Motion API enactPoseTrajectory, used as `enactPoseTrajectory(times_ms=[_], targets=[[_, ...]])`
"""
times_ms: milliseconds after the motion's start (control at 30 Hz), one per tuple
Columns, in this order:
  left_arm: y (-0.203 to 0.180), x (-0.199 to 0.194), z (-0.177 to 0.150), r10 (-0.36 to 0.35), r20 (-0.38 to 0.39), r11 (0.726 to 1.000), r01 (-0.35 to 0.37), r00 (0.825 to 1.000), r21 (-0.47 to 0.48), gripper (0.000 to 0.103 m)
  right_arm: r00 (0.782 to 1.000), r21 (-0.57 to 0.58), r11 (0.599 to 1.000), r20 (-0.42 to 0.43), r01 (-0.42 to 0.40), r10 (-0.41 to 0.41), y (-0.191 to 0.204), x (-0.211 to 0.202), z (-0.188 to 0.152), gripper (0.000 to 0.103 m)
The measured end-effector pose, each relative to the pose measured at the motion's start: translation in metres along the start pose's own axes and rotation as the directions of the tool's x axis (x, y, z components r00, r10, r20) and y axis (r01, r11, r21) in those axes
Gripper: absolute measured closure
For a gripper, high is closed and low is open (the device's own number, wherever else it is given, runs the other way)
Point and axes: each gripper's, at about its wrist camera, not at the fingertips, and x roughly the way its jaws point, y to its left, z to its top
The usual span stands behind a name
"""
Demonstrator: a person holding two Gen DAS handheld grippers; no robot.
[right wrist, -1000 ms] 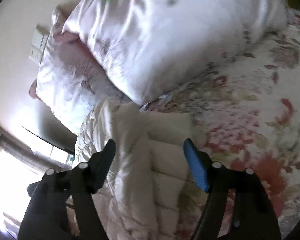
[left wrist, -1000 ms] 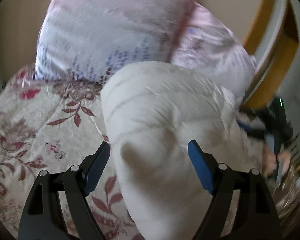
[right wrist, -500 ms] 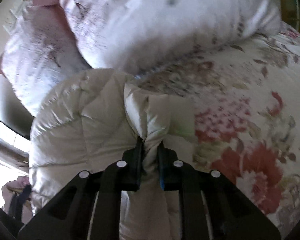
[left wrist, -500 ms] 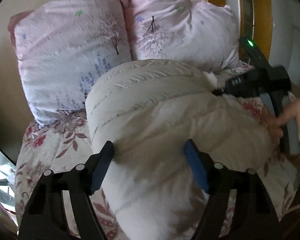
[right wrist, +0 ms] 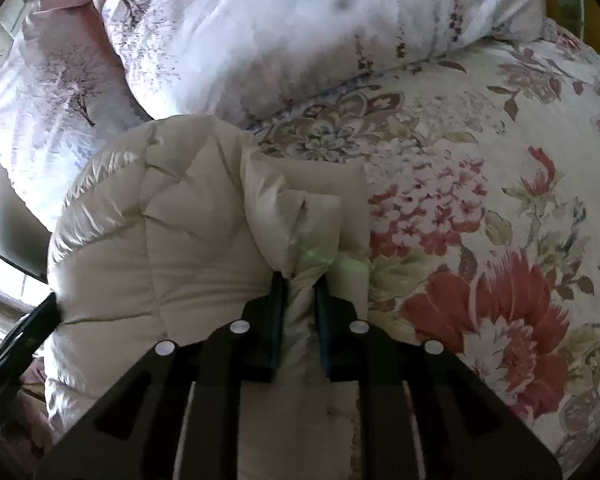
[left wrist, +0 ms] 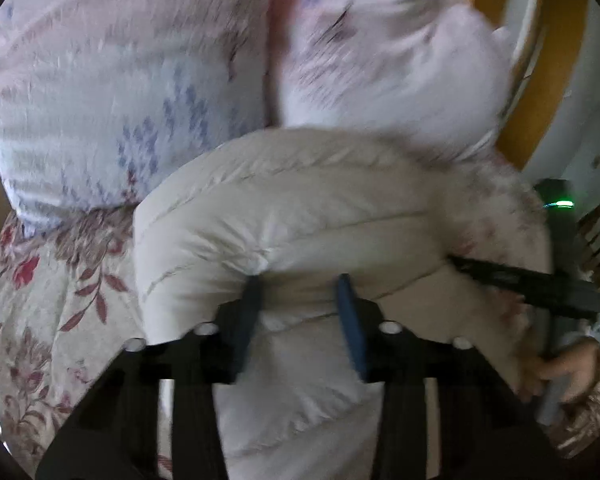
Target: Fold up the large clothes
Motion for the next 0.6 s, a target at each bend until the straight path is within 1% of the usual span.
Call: enactPoseTrajectory(times_ms=[67, 133, 167, 200, 267, 300, 333, 400, 433, 467, 500, 600], targets=[[0.010, 0.013, 0.005, 0.009, -0.046, 0.999, -0.011, 0.999, -0.042, 0.076, 1.000, 0.006, 1.000, -0.003, 0.007, -0.007, 0.000, 0.002, 0.000, 0.086], [0.012, 0.024, 0.008, 0.026, -0.070, 0.998, -0.029, 0.997, -0.049, 0.076, 1.000, -0.005, 1.000, -0.005, 0.018, -0.018, 0.004, 0.004, 0.000, 0.084], [0.010, 0.026, 0.010, 0.050, -0.075, 0.998, -0.053, 0.996, -0.034, 0.076, 1.000, -0.015, 1.000, -0.004, 0.022, -0.023, 0.006, 0.004, 0.001, 0.083], [0.007, 0.025, 0.010, 0.063, -0.069, 0.998, -0.065, 0.996, -0.023, 0.076, 1.000, -0.030, 0.999, 0.000, 0.022, -0.022, 0.007, 0.003, 0.001, 0.079], [0.000, 0.010, 0.008, 0.084, -0.022, 0.996, -0.084, 0.996, 0.016, 0.075, 0.999, -0.059, 0.998, 0.031, 0.029, -0.027, 0.009, -0.012, -0.003, 0.074], [-0.002, 0.001, 0.004, 0.082, 0.001, 0.996, -0.082, 0.997, 0.029, 0.075, 0.998, -0.072, 0.997, 0.055, 0.020, -0.016, 0.008, -0.025, -0.008, 0.070], [-0.003, -0.011, -0.001, 0.070, 0.018, 0.997, -0.070, 0.997, 0.035, 0.073, 0.996, -0.100, 0.995, 0.085, 0.009, -0.001, 0.010, -0.039, -0.015, 0.067], [-0.005, -0.040, -0.018, 0.027, 0.056, 0.998, -0.029, 0.998, 0.047, 0.061, 0.989, -0.182, 0.983, 0.144, 0.001, 0.026, 0.016, -0.067, -0.034, 0.066], [-0.005, -0.049, -0.022, 0.022, 0.071, 0.998, -0.026, 0.997, 0.056, 0.057, 0.986, -0.223, 0.975, 0.164, -0.005, 0.042, 0.018, -0.081, -0.046, 0.066], [-0.007, -0.061, -0.030, 0.016, 0.084, 0.998, -0.021, 0.996, 0.067, 0.050, 0.984, -0.251, 0.968, 0.169, -0.017, 0.061, 0.019, -0.090, -0.058, 0.066], [-0.008, -0.074, -0.039, 0.002, 0.100, 0.997, -0.010, 0.995, 0.076, 0.046, 0.983, -0.271, 0.962, 0.164, -0.034, 0.081, 0.020, -0.097, -0.069, 0.066], [-0.011, -0.095, -0.063, -0.037, 0.111, 0.996, 0.028, 0.993, 0.084, 0.044, 0.982, -0.321, 0.945, 0.153, -0.059, 0.113, 0.023, -0.109, -0.100, 0.066]])
